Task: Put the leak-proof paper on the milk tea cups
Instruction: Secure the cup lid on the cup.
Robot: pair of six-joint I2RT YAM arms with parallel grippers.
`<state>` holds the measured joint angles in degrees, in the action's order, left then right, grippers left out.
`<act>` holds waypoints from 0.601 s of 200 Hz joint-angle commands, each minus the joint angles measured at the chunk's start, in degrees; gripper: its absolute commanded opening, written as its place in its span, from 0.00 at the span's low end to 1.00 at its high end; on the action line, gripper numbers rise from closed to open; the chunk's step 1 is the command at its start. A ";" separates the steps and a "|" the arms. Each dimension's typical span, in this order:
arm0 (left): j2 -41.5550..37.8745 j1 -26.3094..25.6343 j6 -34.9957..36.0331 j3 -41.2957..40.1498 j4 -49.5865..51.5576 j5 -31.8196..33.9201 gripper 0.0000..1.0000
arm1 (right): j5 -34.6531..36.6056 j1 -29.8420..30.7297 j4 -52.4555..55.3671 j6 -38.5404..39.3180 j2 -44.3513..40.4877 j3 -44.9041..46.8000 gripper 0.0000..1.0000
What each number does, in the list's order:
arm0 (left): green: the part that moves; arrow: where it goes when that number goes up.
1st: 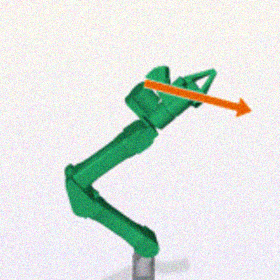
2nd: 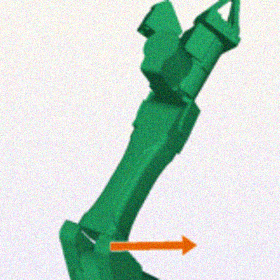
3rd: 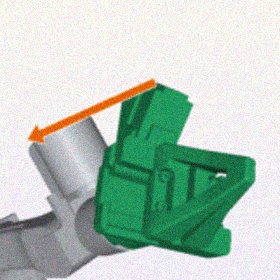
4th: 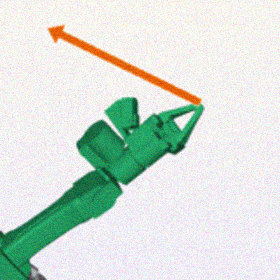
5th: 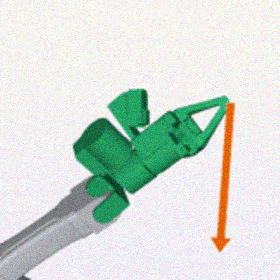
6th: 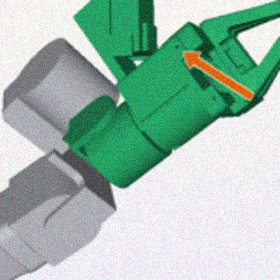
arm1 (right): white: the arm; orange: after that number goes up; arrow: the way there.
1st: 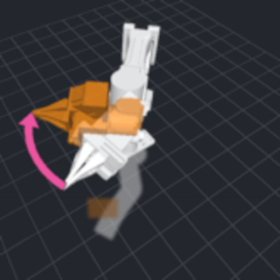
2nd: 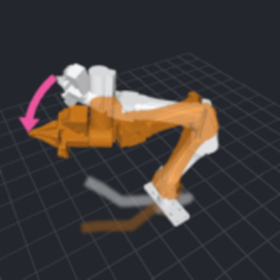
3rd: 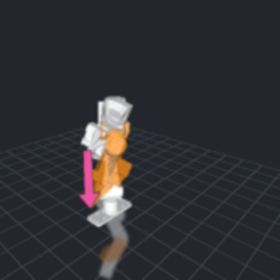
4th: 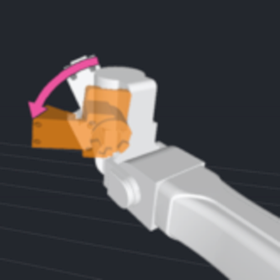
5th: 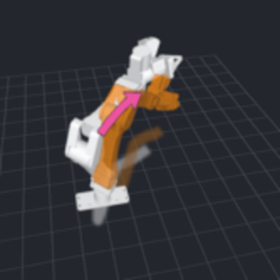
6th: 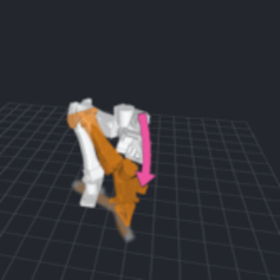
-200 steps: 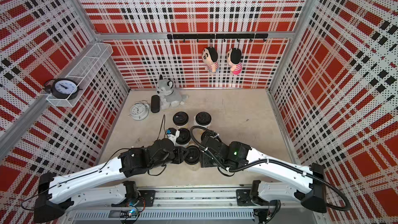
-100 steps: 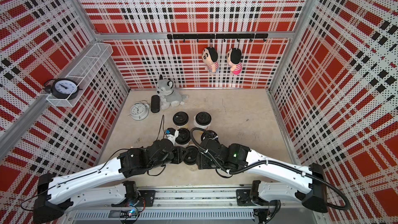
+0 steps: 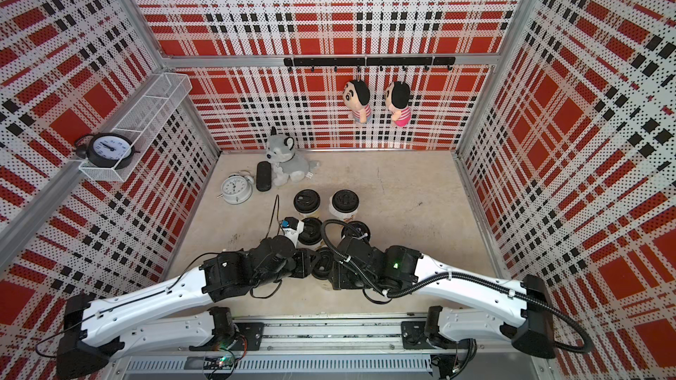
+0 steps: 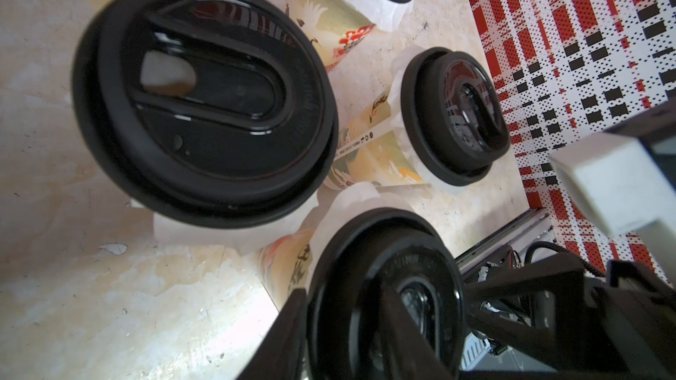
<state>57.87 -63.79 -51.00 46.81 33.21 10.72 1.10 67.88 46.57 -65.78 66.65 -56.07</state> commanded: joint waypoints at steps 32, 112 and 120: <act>1.76 -0.48 0.64 -5.01 8.98 -3.78 0.36 | 3.25 0.33 11.26 -2.12 6.12 6.96 0.59; 1.15 -0.46 0.29 -4.81 9.06 -3.40 0.36 | 7.95 0.02 12.21 -0.01 2.84 -0.40 0.62; 1.17 -0.48 0.20 -4.47 9.19 -3.25 0.36 | 8.77 -0.24 12.70 1.07 2.78 -2.53 0.62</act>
<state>56.64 -63.79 -51.20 45.25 31.42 10.66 2.04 68.20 47.22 -66.70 66.76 -57.28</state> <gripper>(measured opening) 0.363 0.617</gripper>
